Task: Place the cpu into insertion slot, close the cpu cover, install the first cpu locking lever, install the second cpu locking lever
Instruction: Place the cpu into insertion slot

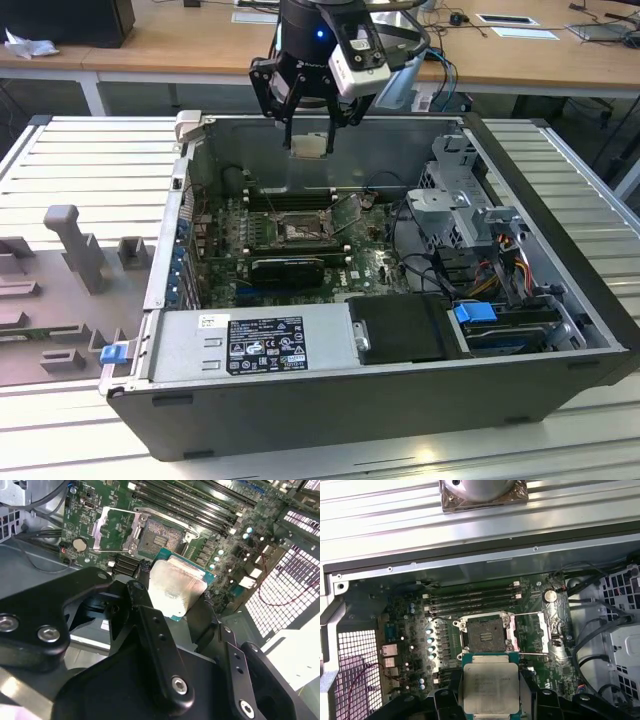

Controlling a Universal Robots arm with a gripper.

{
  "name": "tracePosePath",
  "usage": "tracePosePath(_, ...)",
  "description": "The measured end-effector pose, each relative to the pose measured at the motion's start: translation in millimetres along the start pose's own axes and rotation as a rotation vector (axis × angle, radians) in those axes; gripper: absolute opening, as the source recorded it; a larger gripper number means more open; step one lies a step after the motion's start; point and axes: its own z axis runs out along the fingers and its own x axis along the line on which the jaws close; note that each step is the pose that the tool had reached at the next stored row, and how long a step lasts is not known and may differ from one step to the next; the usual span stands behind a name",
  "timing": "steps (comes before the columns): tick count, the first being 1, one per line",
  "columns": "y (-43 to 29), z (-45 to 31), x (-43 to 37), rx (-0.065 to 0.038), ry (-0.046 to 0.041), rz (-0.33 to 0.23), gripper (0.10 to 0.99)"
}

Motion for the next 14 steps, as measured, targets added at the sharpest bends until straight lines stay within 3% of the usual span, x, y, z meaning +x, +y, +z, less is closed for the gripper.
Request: tracePosePath(14,0.0,0.0,0.0,-0.002,-0.0058,0.066,0.537)
